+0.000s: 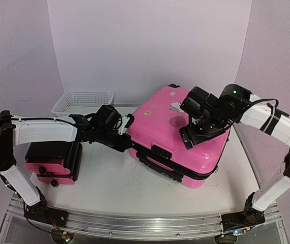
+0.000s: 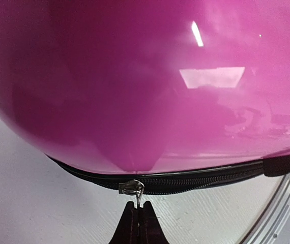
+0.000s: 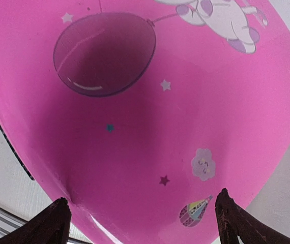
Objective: Open, take out, and arrange the luggage
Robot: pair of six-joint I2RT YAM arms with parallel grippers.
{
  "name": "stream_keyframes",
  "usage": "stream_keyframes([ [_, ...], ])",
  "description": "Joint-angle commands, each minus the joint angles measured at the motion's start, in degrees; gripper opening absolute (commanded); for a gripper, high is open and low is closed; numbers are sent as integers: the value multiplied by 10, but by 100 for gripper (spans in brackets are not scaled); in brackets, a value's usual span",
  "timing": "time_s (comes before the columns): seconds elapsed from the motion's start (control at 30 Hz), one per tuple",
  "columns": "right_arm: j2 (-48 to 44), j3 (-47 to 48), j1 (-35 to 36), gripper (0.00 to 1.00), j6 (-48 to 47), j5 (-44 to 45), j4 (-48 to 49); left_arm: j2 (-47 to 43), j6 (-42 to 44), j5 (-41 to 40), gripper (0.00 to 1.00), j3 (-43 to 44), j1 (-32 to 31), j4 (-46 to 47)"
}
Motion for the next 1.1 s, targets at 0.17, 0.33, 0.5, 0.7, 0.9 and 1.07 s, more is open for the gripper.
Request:
stream_keyframes([
  [0.17,-181,-126,12,98,78,-43,-31,-8,-31,65,0,36,-29,102],
  [0.33,-106,-62,103,98,16,55,-33,5,-40,82,0,59,-59,102],
  [0.5,31,-8,138,98,-106,189,-39,5,-56,86,0,66,-75,102],
  [0.7,127,79,168,88,-137,275,-41,-5,-70,72,0,43,-75,104],
  [0.9,126,25,221,79,-119,274,18,-6,-76,91,0,43,-74,109],
  [1.07,141,2,249,59,-134,280,53,-3,-80,126,0,39,-67,122],
])
